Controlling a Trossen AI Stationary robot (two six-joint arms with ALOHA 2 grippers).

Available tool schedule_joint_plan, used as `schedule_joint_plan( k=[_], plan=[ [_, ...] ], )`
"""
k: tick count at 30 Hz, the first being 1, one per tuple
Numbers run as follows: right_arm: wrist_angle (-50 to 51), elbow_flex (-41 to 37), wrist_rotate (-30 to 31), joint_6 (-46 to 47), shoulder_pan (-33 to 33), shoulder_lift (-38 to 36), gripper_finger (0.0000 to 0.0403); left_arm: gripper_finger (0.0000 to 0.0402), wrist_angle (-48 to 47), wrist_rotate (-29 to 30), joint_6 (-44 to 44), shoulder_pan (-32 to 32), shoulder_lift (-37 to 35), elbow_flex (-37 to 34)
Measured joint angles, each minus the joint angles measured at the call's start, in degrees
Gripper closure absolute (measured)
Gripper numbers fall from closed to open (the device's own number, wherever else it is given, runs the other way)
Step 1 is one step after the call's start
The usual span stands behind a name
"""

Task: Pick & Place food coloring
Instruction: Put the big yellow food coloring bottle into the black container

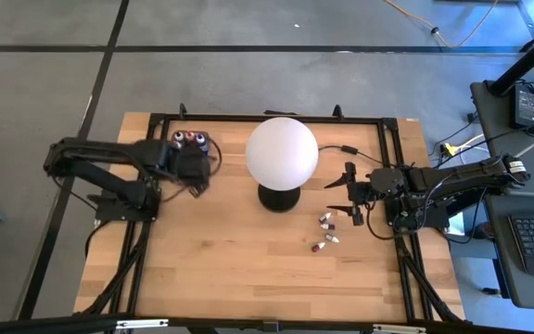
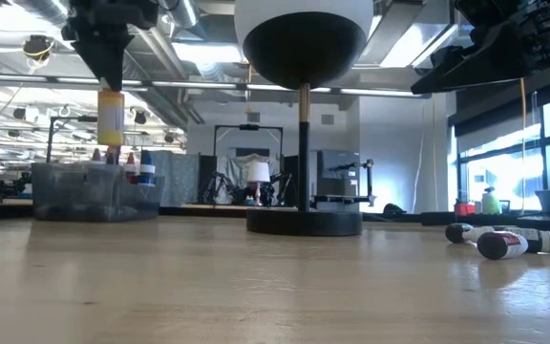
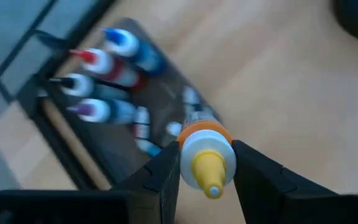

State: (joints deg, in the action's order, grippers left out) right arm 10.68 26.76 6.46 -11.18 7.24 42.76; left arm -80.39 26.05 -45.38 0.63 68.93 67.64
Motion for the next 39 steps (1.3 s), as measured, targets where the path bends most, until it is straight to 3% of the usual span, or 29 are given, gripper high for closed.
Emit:
schedule_joint_plan(
  k=[7,15,22,39],
  plan=[
    [0.0,0.0,0.0,0.0,0.0,0.0,0.0123,0.0274,3.7,1.5,4.5,-14.0,-3.6,0.0],
    [0.5,0.0,0.0,0.0,0.0,0.0,0.0123,0.0278,7.8,-2.8,8.6,-24.7,-0.1,0.0],
    [1.6,0.0,0.0,0.0,0.0,0.0,0.0123,0.0277,10.3,-3.1,11.3,-29.2,5.4,-0.5],
    [2.8,0.0,0.0,1.8,0.0,0.0,0.0123,0.0276,26.6,-6.5,15.2,-35.9,6.3,-16.3]
  ],
)
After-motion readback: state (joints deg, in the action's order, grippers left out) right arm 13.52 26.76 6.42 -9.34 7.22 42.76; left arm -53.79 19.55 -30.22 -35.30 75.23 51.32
